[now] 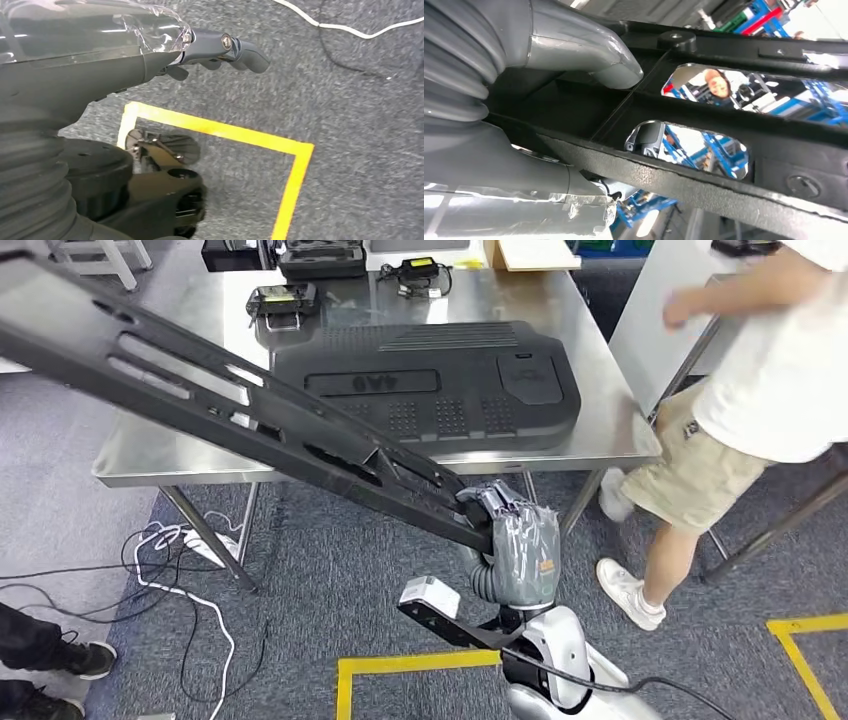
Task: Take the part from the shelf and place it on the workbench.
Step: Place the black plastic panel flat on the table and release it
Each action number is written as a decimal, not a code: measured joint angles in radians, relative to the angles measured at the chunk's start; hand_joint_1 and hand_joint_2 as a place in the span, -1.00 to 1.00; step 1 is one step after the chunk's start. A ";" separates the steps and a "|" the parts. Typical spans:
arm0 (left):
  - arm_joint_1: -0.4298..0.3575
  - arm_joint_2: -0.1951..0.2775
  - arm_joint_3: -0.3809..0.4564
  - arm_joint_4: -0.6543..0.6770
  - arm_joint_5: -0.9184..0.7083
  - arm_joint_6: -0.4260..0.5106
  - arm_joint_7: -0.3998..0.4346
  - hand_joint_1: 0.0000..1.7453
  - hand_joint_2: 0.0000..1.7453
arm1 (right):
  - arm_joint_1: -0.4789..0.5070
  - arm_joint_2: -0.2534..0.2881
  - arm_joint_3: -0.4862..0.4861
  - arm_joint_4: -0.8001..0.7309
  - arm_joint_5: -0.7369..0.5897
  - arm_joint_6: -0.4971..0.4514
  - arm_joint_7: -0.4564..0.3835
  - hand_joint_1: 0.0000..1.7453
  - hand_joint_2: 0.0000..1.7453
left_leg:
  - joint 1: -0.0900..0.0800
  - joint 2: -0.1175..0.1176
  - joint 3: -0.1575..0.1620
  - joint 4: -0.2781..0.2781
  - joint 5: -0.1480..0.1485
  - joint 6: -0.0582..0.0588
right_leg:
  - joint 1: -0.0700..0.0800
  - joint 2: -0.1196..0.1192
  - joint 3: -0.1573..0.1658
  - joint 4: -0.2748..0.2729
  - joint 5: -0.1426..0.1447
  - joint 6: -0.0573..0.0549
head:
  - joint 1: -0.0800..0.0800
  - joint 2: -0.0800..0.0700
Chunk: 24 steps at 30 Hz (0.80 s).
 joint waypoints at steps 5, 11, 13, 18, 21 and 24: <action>0.003 0.000 0.000 0.000 0.000 0.000 0.000 -1.00 1.00 | -0.005 -0.007 0.000 0.000 0.000 0.000 0.024 1.00 1.00 | -0.010 -0.003 0.021 -0.001 -0.023 0.018 | 0.010 0.000 -0.141 0.150 -0.034 -0.007 | 0.011 0.000; 0.002 -0.004 0.000 0.001 0.000 -0.001 0.000 -1.00 1.00 | -0.006 -0.014 0.003 0.000 0.002 0.000 0.034 1.00 1.00 | -0.018 -0.005 0.065 -0.005 -0.054 0.001 | 0.035 -0.003 -0.104 -0.055 0.085 -0.050 | 0.014 0.000; 0.002 -0.005 0.000 0.001 0.000 -0.001 0.000 -1.00 1.00 | -0.007 -0.016 0.004 0.000 0.002 0.000 0.038 1.00 1.00 | -0.021 -0.004 0.075 0.009 -0.055 -0.011 | 0.028 -0.003 -0.081 -0.077 0.098 -0.060 | 0.017 0.000; 0.001 -0.004 0.000 0.001 0.000 -0.002 0.000 -1.00 1.00 | -0.010 -0.017 0.005 0.000 0.003 0.000 0.046 1.00 1.00 | -0.003 -0.004 -0.037 0.196 -0.127 -0.043 | 0.016 -0.003 -0.034 -0.099 0.080 -0.065 | 0.003 0.000; 0.004 -0.004 0.000 0.001 0.000 -0.002 0.000 -1.00 1.00 | -0.005 -0.017 0.005 0.000 0.003 0.000 0.049 1.00 1.00 | 0.009 -0.004 -0.079 0.177 -0.085 -0.056 | 0.008 -0.001 -0.004 -0.098 0.054 -0.058 | 0.002 0.000; 0.006 -0.004 0.000 0.001 0.000 -0.002 0.000 -1.00 1.00 | -0.006 -0.017 0.005 0.000 0.000 0.000 0.052 1.00 1.00 | 0.008 -0.003 -0.058 0.041 0.019 -0.060 | -0.004 0.002 0.037 -0.093 0.018 -0.040 | -0.005 0.000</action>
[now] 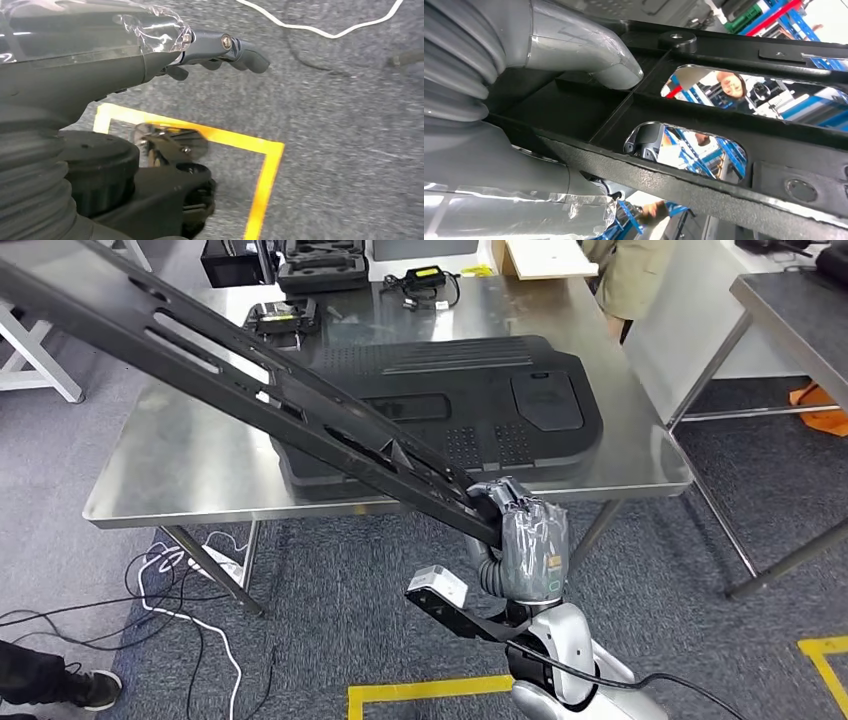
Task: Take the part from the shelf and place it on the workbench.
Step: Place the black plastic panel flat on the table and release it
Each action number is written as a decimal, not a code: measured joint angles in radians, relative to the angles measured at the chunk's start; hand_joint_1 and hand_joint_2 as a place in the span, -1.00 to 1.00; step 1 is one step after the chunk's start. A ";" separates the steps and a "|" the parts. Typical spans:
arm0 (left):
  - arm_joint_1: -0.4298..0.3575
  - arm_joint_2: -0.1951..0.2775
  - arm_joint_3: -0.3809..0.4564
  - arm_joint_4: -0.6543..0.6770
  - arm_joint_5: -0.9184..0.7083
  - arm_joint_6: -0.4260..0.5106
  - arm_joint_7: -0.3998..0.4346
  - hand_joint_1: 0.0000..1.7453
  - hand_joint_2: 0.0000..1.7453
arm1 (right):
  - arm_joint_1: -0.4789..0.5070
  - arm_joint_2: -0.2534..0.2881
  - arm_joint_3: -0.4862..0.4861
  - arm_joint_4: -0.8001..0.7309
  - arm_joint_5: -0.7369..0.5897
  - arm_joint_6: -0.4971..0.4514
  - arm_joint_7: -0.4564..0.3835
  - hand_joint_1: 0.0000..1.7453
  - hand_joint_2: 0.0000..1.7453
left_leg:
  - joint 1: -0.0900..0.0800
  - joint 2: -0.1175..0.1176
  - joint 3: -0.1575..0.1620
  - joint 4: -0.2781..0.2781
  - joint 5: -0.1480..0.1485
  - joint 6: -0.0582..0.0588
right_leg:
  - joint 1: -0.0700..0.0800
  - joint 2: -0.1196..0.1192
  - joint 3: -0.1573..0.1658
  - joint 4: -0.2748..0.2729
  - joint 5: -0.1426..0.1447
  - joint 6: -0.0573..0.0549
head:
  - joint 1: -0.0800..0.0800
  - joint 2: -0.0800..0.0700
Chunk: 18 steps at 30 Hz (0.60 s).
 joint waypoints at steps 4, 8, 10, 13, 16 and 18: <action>0.000 0.000 0.000 0.000 0.000 -0.002 0.001 -1.00 1.00 | -0.007 -0.004 -0.006 0.002 -0.007 -0.001 0.017 1.00 1.00 | -0.011 0.004 0.018 -0.018 0.006 0.035 | -0.001 0.000 0.026 -0.001 -0.029 0.028 | -0.011 0.000; -0.010 0.000 -0.001 0.000 0.000 -0.014 0.002 -1.00 1.00 | -0.028 -0.017 -0.024 0.008 -0.014 -0.001 0.038 1.00 1.00 | -0.007 0.004 0.040 -0.043 -0.003 0.057 | -0.001 -0.001 -0.056 0.139 -0.080 0.036 | 0.005 0.000; -0.010 0.001 -0.001 0.000 0.000 -0.016 0.002 -1.00 1.00 | -0.032 -0.023 -0.033 0.016 -0.018 -0.001 0.051 1.00 1.00 | -0.009 0.003 0.051 -0.045 -0.013 0.065 | 0.002 -0.001 -0.139 0.241 -0.087 0.036 | 0.011 0.000; -0.009 0.001 -0.001 0.000 0.000 -0.016 0.002 -1.00 1.00 | -0.037 -0.035 -0.047 0.029 -0.019 -0.001 0.071 1.00 1.00 | -0.012 -0.004 0.079 -0.045 -0.035 0.066 | 0.009 -0.001 -0.168 0.173 0.030 0.025 | 0.018 0.000; -0.009 0.000 -0.001 0.000 0.000 -0.018 0.002 -1.00 1.00 | -0.046 -0.048 -0.060 0.040 -0.023 -0.001 0.082 1.00 1.00 | -0.012 -0.008 0.097 -0.051 -0.052 0.056 | 0.022 -0.001 -0.137 0.049 0.107 0.013 | 0.020 0.000; -0.009 0.000 -0.001 0.001 0.000 -0.020 0.002 -1.00 1.00 | -0.051 -0.054 -0.069 0.046 -0.026 -0.001 0.085 1.00 1.00 | -0.013 -0.007 0.100 -0.057 -0.052 0.046 | 0.027 0.000 -0.127 0.025 0.098 0.009 | 0.022 0.000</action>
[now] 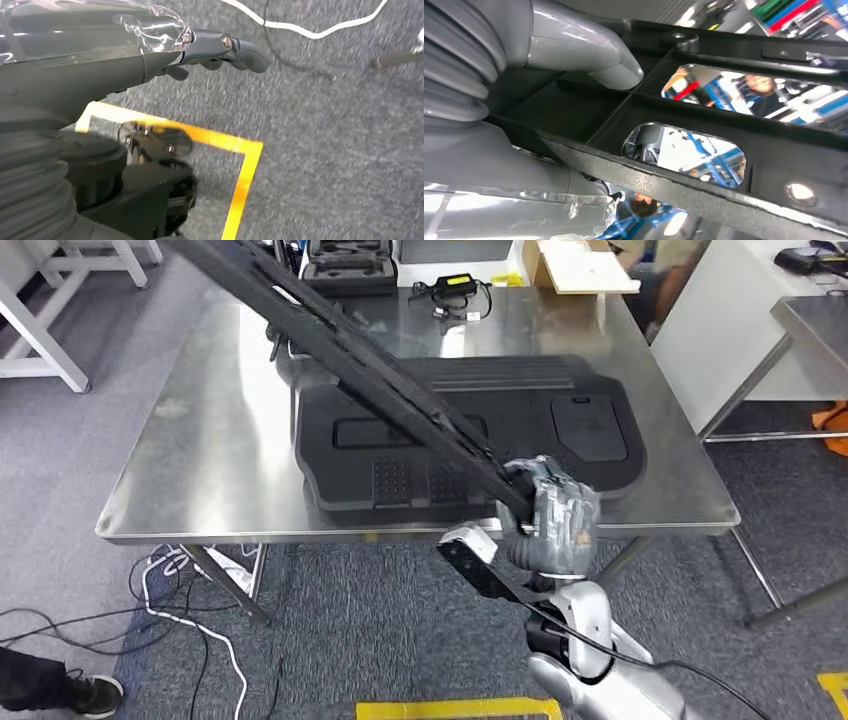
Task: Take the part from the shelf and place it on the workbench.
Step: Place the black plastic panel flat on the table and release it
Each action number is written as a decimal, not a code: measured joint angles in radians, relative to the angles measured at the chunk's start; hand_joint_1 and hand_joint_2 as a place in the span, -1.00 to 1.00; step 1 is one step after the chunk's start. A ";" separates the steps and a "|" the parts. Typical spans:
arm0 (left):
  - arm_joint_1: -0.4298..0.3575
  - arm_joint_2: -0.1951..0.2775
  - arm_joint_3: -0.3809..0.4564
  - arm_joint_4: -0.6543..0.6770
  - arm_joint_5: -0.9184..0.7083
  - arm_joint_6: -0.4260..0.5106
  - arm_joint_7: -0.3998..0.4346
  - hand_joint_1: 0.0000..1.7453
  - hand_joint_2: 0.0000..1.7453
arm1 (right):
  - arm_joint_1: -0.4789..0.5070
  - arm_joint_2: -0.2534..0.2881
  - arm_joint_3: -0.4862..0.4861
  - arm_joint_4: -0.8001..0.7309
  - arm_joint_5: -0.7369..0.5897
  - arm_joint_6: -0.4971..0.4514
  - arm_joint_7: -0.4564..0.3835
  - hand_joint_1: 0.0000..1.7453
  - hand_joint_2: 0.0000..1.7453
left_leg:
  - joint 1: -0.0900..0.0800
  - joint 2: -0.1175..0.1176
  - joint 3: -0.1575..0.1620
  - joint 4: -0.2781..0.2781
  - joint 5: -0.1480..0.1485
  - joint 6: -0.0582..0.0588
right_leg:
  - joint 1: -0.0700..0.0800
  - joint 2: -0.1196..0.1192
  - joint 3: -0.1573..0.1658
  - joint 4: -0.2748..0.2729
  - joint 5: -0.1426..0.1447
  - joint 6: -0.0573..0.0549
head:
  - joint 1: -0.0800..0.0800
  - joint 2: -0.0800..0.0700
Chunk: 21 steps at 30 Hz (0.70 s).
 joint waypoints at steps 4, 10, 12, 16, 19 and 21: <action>-0.002 0.001 0.000 0.001 0.001 0.003 0.000 -1.00 1.00 | -0.004 -0.003 -0.014 0.010 -0.002 0.000 0.000 1.00 1.00 | -0.005 0.001 0.007 -0.011 0.007 0.001 | -0.007 0.002 0.011 -0.023 -0.007 0.002 | -0.001 0.000; -0.002 0.001 0.000 0.001 0.001 0.015 0.000 -1.00 1.00 | -0.004 -0.003 -0.025 0.017 -0.003 0.000 -0.003 1.00 1.00 | -0.005 0.001 0.021 -0.029 0.005 0.000 | -0.006 0.001 0.017 -0.023 -0.015 -0.005 | -0.002 0.000; -0.002 0.001 0.000 0.001 0.000 0.018 0.000 -1.00 1.00 | -0.004 -0.003 -0.029 0.019 -0.003 0.000 -0.003 1.00 1.00 | -0.005 0.001 0.024 -0.032 0.005 0.000 | -0.006 0.000 0.019 -0.023 -0.016 -0.007 | -0.002 0.000; -0.002 0.001 0.000 0.001 0.000 0.022 0.001 -1.00 1.00 | -0.001 -0.003 -0.037 0.020 -0.004 0.000 -0.008 1.00 1.00 | -0.005 0.001 0.027 -0.034 0.006 -0.003 | -0.005 0.000 0.021 -0.023 -0.017 -0.008 | -0.002 0.000; -0.002 0.001 0.000 0.001 0.000 0.023 0.001 -1.00 1.00 | 0.002 -0.003 -0.044 0.020 -0.005 0.000 -0.015 1.00 1.00 | -0.005 0.001 0.028 -0.034 0.006 -0.006 | -0.005 0.000 0.023 -0.023 -0.016 -0.009 | -0.002 0.000; -0.002 0.001 0.000 0.001 0.000 0.024 0.001 -1.00 1.00 | 0.004 -0.003 -0.049 0.020 -0.005 0.000 -0.022 1.00 1.00 | -0.005 0.001 0.028 -0.034 0.006 -0.007 | -0.005 0.000 0.024 -0.023 -0.016 -0.009 | -0.002 0.000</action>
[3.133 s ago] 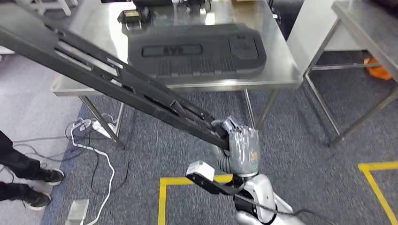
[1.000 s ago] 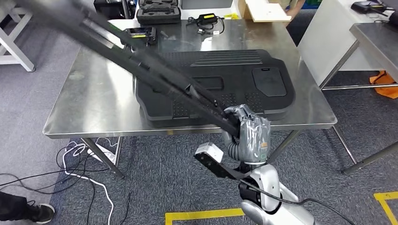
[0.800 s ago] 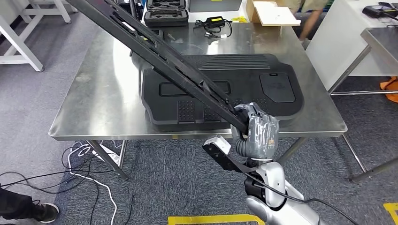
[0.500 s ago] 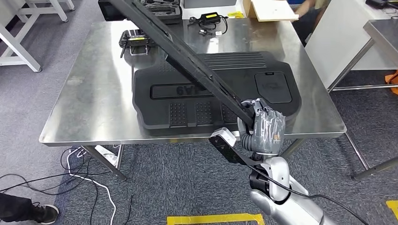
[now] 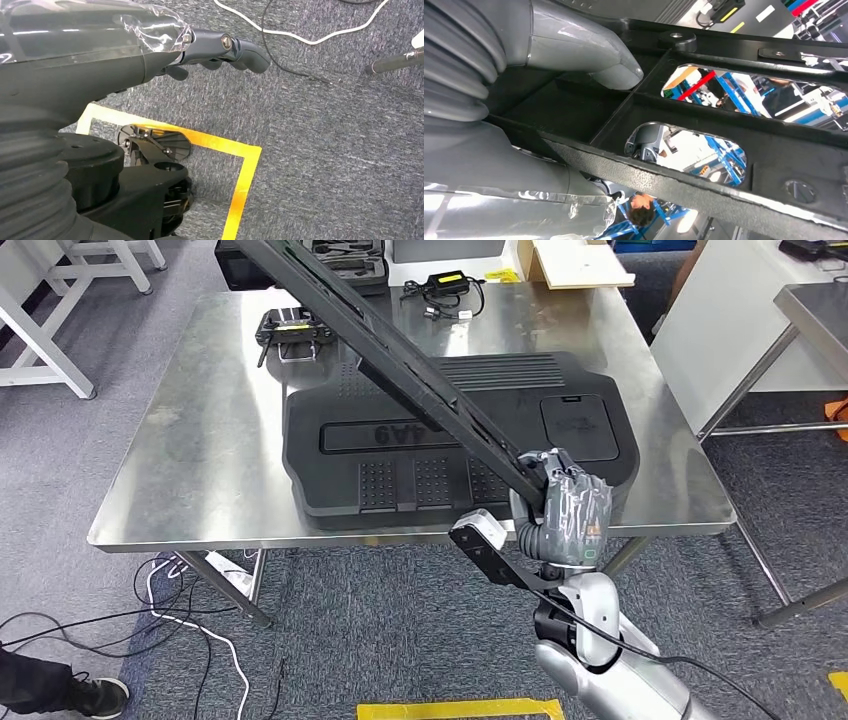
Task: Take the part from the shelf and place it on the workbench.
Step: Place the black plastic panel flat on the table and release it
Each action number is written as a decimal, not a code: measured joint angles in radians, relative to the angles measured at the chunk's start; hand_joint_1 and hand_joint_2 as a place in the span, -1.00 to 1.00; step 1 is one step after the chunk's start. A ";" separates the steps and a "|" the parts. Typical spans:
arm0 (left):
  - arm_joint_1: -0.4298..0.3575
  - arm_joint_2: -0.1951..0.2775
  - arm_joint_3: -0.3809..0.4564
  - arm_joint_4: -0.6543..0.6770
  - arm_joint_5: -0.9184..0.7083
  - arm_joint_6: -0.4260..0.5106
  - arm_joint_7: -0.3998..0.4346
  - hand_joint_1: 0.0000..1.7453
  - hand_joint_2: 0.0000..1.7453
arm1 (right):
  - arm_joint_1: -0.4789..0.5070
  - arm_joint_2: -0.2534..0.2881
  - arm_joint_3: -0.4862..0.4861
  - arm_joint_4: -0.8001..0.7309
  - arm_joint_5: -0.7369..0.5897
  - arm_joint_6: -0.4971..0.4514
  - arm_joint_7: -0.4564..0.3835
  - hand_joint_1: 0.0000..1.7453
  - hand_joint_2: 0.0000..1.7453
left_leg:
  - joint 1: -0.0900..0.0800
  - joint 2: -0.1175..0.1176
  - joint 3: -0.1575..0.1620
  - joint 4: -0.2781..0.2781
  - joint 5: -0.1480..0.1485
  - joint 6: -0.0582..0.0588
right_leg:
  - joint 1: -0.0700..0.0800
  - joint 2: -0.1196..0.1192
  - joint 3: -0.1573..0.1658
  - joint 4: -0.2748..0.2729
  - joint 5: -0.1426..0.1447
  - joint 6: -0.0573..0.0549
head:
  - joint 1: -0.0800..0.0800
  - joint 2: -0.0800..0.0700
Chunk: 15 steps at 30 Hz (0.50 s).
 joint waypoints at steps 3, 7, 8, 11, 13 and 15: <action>0.000 0.000 0.000 0.000 0.000 0.001 0.000 -1.00 1.00 | 0.002 0.001 -0.006 0.000 0.000 0.000 -0.005 1.00 1.00 | 0.000 0.000 0.001 0.000 0.000 0.000 | 0.000 0.000 0.001 0.000 0.000 0.000 | 0.000 0.000; 0.000 0.000 0.000 0.000 0.000 0.001 0.001 -1.00 1.00 | 0.003 0.001 -0.008 0.000 0.001 0.000 -0.009 1.00 1.00 | -0.001 0.000 0.001 0.000 0.000 0.000 | -0.001 -0.001 0.002 -0.001 0.000 0.000 | 0.000 0.000; 0.000 0.000 0.000 0.000 0.000 0.001 0.001 -1.00 1.00 | 0.003 0.001 -0.009 0.000 0.001 0.000 -0.009 1.00 1.00 | -0.001 0.000 0.001 0.000 0.000 0.000 | -0.001 -0.001 0.003 -0.001 0.000 0.000 | 0.000 0.000; -0.001 0.000 0.000 0.000 0.000 0.001 0.001 -1.00 1.00 | 0.002 0.001 -0.009 0.000 0.002 0.000 -0.009 1.00 1.00 | -0.002 0.000 0.002 0.000 0.000 0.000 | -0.001 -0.001 0.004 -0.002 0.000 0.000 | 0.000 0.000; -0.001 0.000 0.000 0.000 0.000 0.001 0.001 -1.00 1.00 | 0.000 0.001 -0.009 0.000 0.003 0.000 -0.009 1.00 1.00 | -0.002 0.000 0.002 0.000 0.000 0.000 | -0.001 -0.001 0.005 -0.003 0.000 0.000 | 0.000 0.000; -0.001 0.000 0.000 0.000 0.000 0.001 0.002 -1.00 1.00 | -0.004 0.001 -0.009 0.000 0.003 0.000 -0.008 1.00 1.00 | -0.002 0.000 0.002 0.000 0.000 0.000 | -0.001 -0.001 0.006 -0.004 0.001 0.000 | 0.000 0.000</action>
